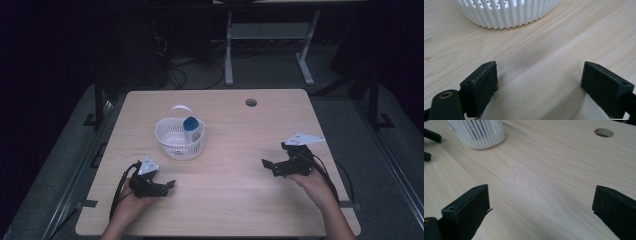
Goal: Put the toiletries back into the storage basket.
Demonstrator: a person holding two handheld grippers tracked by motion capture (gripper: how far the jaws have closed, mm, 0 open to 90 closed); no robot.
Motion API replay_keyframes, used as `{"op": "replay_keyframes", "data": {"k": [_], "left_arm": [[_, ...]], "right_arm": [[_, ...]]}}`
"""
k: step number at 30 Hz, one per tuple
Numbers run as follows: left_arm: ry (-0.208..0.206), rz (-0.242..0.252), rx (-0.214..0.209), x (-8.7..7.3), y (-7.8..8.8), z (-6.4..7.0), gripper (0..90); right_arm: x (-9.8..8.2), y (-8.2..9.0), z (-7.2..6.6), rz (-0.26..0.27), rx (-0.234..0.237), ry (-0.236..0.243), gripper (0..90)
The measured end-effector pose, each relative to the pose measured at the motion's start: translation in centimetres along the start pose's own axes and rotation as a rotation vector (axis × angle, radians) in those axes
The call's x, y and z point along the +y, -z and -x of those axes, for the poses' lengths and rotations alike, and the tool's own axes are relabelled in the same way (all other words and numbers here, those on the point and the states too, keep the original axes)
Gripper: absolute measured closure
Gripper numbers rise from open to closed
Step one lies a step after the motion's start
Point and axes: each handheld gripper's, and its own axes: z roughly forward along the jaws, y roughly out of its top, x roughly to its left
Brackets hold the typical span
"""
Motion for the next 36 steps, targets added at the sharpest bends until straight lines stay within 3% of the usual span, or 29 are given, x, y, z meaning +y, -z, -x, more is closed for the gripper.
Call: {"op": "replay_keyframes", "data": {"k": [15,31,36], "left_arm": [[-0.002,0.0,-0.001,0.0,0.0,0.0,13.3],[-0.001,0.0,0.0,0.0,0.0,0.0,13.3],[0.0,0.0,0.0,0.0,0.0,0.0,13.3]], "right_arm": [[-5.0,0.9,2.0,-0.083,-0.065,-0.047,0.8],[-7.3,-0.2,2.8,-0.164,-0.14,-0.022,0.8],[-7.6,-0.2,3.1,-0.148,-0.143,-0.029,0.8]]}}
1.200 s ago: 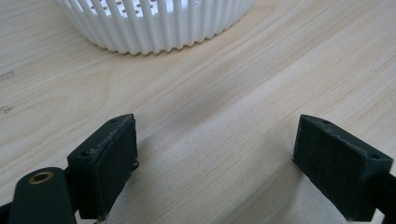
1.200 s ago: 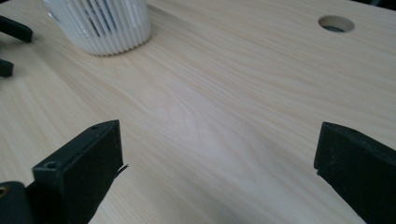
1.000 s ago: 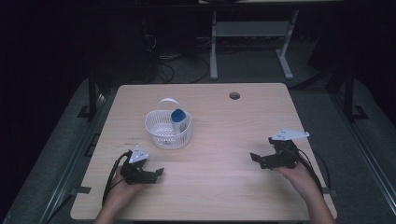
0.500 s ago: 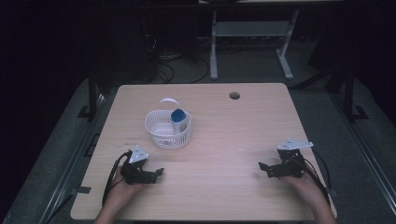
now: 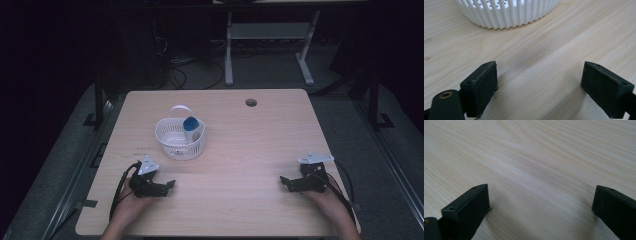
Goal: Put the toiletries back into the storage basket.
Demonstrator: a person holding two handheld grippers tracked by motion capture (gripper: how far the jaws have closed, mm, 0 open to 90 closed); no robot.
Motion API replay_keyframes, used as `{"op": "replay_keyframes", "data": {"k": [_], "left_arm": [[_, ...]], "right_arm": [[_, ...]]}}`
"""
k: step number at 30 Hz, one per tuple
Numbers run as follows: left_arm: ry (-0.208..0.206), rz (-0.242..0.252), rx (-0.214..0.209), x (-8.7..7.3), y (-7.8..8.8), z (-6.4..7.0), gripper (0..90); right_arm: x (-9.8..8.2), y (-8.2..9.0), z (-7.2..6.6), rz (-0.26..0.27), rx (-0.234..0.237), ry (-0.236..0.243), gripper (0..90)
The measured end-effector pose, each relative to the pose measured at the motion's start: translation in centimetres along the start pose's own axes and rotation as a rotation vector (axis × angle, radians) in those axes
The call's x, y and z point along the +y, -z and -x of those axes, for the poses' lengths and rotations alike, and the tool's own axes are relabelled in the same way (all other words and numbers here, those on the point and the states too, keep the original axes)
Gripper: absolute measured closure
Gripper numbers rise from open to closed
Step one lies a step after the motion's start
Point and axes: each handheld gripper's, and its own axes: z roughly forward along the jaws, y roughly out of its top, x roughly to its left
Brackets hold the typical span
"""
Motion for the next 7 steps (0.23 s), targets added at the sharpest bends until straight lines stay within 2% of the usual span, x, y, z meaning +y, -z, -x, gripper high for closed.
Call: {"op": "replay_keyframes", "data": {"k": [7], "left_arm": [[0.001,0.0,-0.001,0.0,0.0,0.0,13.3]], "right_arm": [[-0.04,0.0,0.25,-0.001,-0.004,-0.013,0.8]]}}
